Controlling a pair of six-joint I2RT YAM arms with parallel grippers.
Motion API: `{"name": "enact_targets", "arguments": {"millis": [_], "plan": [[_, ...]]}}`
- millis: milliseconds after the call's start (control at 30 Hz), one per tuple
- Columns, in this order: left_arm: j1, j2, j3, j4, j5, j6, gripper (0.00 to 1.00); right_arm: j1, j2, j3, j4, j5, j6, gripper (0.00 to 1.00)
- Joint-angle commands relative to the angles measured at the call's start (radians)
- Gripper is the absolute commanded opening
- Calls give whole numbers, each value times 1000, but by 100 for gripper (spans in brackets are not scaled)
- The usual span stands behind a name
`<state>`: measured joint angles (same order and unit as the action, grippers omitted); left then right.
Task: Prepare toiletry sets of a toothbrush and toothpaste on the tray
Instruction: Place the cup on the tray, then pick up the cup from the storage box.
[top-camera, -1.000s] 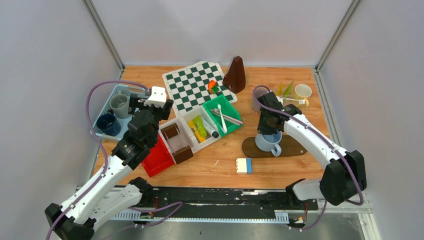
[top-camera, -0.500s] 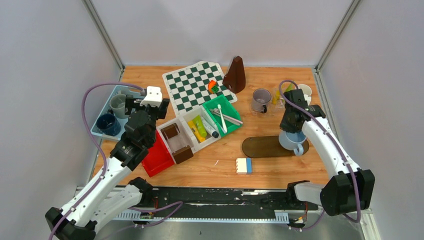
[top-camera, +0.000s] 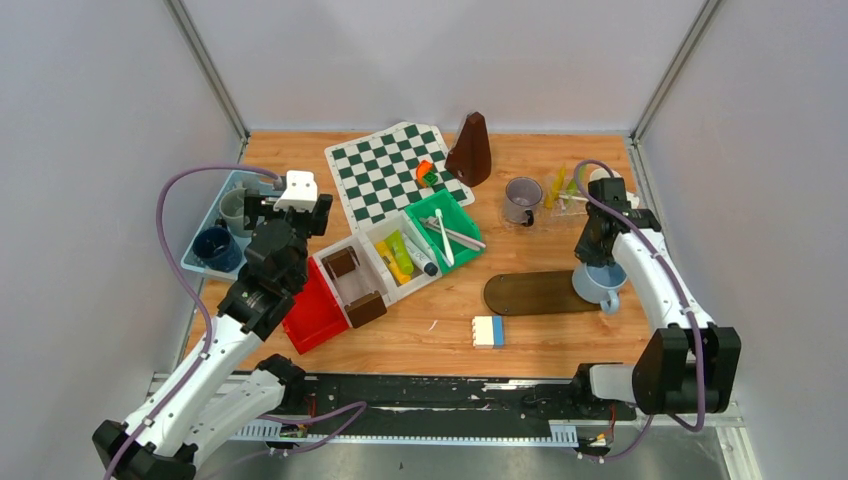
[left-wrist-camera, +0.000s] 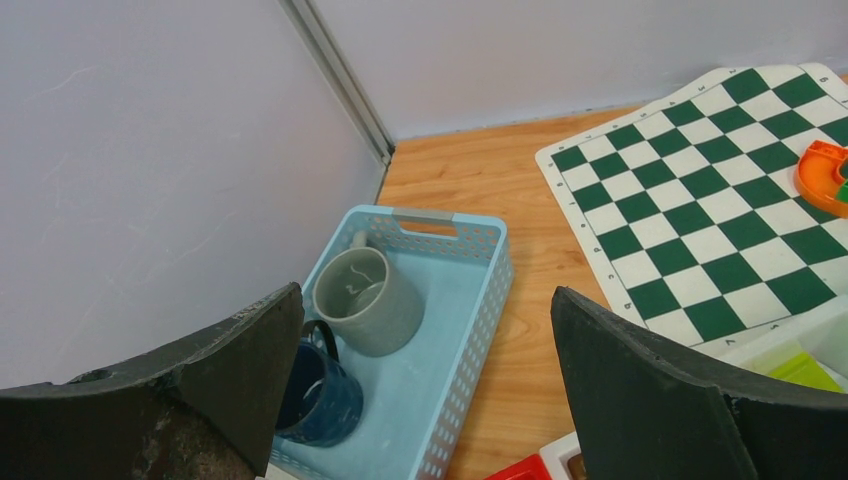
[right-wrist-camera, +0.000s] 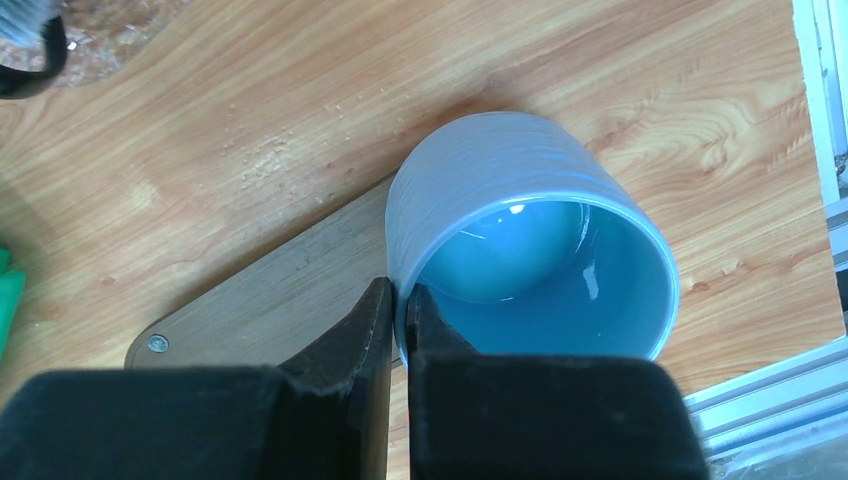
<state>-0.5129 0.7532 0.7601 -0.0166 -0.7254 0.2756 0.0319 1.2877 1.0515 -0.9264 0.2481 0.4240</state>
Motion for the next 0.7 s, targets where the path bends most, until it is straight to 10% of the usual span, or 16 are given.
{"name": "enact_targets", "arguments": {"millis": [0, 400, 667], "plan": [[13, -15, 2, 38, 10, -16, 100, -7, 13, 6, 52, 24, -10, 0], [29, -15, 5, 29, 23, -28, 100, -15, 57, -9, 49, 55, 34, 8], [38, -14, 7, 26, 34, -38, 100, -15, 56, 34, 12, 24, 52, 38]]}}
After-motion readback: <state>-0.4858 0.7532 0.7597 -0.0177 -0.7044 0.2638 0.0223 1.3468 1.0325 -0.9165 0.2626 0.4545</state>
